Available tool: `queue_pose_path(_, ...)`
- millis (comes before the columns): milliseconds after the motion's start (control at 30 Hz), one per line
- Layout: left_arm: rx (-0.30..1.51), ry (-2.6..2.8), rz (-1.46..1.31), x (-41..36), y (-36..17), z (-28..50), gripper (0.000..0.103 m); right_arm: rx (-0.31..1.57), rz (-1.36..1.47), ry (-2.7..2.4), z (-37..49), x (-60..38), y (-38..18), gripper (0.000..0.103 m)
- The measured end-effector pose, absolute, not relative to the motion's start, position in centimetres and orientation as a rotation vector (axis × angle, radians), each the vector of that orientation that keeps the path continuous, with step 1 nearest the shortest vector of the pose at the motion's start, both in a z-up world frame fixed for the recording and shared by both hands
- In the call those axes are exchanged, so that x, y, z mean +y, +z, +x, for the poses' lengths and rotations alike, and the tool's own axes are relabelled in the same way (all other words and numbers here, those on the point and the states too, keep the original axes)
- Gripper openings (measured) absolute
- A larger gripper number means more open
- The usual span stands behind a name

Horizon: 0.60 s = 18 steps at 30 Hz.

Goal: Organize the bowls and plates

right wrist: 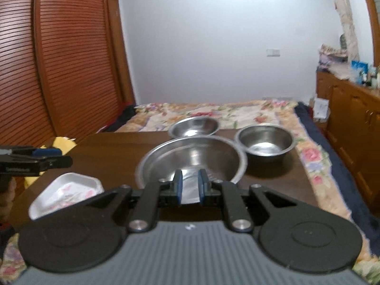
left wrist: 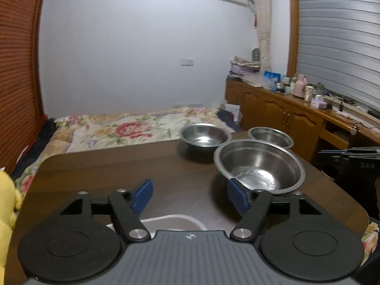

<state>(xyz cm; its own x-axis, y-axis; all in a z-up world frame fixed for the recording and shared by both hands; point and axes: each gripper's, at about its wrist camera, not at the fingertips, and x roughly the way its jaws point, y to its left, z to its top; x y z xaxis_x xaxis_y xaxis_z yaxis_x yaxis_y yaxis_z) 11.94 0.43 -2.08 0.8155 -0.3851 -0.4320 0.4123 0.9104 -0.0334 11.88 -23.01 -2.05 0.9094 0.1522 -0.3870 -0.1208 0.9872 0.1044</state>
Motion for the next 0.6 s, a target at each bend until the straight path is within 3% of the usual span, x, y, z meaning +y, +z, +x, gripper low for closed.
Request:
queue_pose_path(67, 0.441, -0.435, 0.077, -0.5, -2.1, 12.3, 0.076, 0.406, 0.098, 0.125, 12.4, -23.8, -2.4, 0.016)
queue_pose_path(133, 0.436, -0.437, 0.087, -1.4, -2.1, 12.5, 0.079, 0.403, 0.101, 0.102, 12.9, -24.3, -2.8, 0.03)
queue_pose_path(167, 0.431, -0.438, 0.092, -1.9, -2.2, 12.7, 0.08, 0.399, 0.101, 0.092, 13.0, -24.4, -2.9, 0.043)
queue_pose_path(200, 0.429, -0.44, 0.096, -2.3, -2.2, 13.0, 0.08, 0.395, 0.103, 0.086, 13.2, -24.7, -3.1, 0.045)
queue_pose_path(600, 0.459, -0.457, 0.109, -5.9, -3.0, 16.2, 0.081, 0.438, 0.053, 0.026, 15.9, -25.9, -5.1, 0.046)
